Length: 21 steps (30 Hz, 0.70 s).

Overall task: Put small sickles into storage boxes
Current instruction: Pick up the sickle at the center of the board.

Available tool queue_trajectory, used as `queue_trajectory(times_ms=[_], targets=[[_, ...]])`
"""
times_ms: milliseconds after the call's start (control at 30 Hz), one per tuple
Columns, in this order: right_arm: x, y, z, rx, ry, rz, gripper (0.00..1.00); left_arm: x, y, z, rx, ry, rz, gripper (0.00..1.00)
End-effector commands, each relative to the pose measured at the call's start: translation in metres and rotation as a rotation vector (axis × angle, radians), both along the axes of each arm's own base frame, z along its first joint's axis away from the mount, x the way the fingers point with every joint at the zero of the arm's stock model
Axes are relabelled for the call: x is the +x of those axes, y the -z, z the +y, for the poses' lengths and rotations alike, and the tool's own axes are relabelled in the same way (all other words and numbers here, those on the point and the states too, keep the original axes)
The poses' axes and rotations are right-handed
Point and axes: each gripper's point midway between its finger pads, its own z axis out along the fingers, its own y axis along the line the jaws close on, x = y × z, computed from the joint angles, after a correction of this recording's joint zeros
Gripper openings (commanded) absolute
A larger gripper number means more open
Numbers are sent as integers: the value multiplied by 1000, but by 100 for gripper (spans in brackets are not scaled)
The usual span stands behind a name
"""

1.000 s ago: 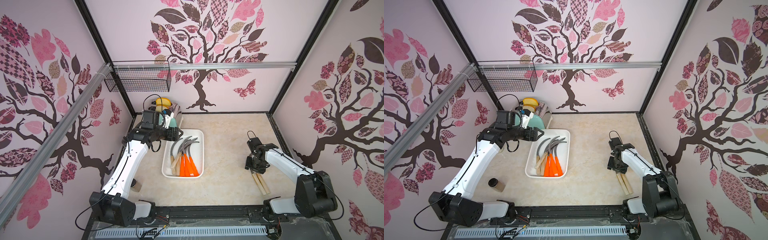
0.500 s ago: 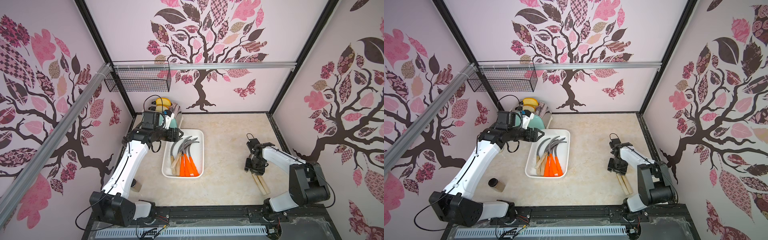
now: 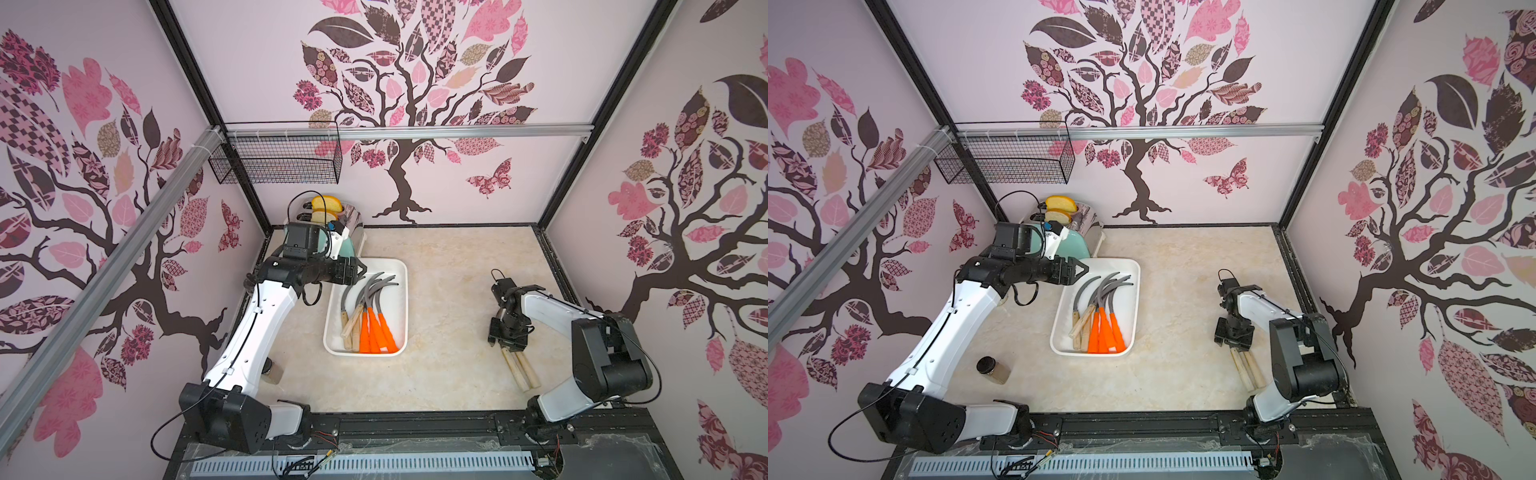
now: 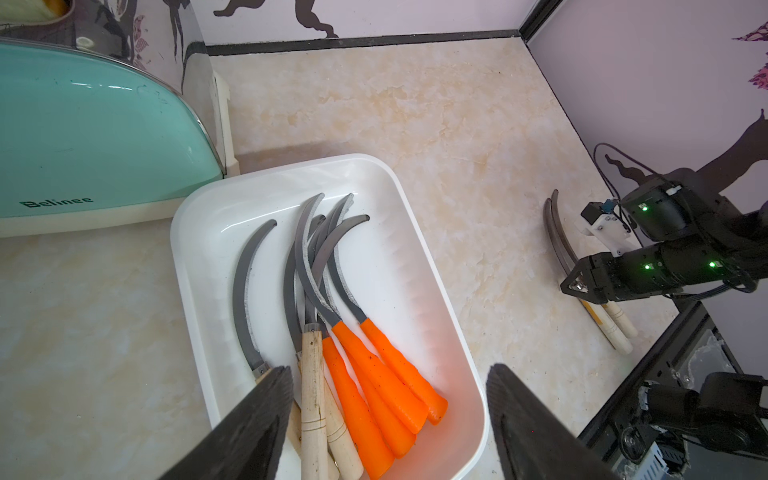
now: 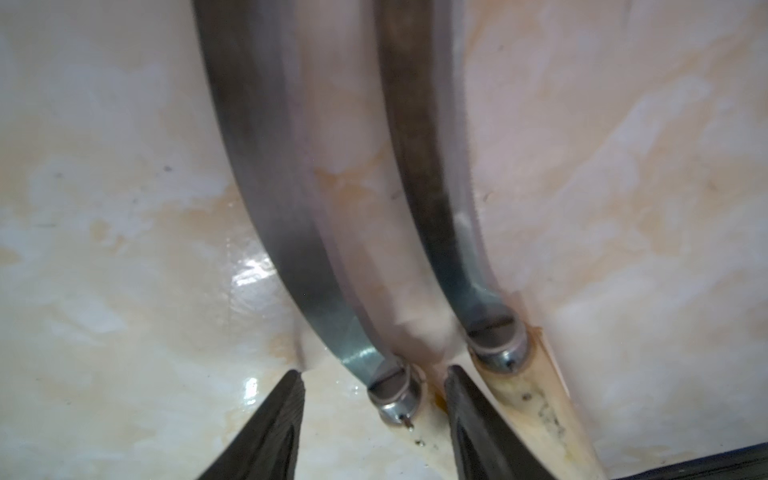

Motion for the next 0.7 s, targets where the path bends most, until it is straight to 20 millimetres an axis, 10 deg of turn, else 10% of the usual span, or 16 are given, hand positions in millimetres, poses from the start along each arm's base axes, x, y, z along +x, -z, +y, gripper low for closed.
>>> queue_trajectory(times_ms=[0,667], targets=[[0,-2,5,39,-6,3,57,-2,-10,0,-3,4,-28,77],[-9,-2,48,105,-96,7,49,-2,-18,3,1,-12,-46,78]])
